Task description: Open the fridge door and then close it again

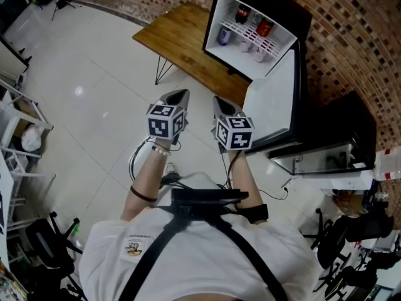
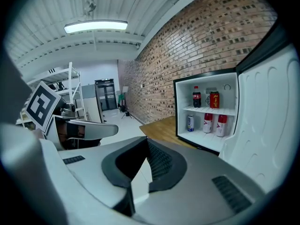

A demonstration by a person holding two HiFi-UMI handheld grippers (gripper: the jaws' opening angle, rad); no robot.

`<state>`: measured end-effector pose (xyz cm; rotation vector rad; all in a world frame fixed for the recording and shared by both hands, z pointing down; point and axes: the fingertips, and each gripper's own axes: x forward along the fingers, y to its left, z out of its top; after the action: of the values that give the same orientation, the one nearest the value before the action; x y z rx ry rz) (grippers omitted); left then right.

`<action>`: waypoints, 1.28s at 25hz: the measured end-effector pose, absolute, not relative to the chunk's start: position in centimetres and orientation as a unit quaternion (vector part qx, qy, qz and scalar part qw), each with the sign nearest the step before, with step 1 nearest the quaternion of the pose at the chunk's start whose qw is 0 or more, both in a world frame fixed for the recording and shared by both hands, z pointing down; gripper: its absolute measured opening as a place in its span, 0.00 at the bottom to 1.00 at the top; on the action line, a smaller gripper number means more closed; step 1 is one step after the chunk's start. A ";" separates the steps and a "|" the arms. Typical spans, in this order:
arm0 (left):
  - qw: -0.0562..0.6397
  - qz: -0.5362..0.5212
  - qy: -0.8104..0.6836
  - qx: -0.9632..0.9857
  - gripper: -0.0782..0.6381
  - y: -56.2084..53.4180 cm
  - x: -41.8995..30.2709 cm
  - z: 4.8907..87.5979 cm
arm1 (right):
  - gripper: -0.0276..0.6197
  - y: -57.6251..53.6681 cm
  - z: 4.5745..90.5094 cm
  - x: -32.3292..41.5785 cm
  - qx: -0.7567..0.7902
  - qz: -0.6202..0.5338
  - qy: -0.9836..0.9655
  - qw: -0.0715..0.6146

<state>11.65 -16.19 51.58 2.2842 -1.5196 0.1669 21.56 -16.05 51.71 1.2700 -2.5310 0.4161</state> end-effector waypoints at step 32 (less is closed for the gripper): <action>0.205 0.082 -0.519 0.826 0.11 -16.9 11.5 52.9 | 0.08 -16.3 51.9 22.0 0.468 0.157 -0.861 0.121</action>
<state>11.51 -16.91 52.93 2.3017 -1.4470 0.2277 22.02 -16.34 51.94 1.3673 -2.5152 0.4577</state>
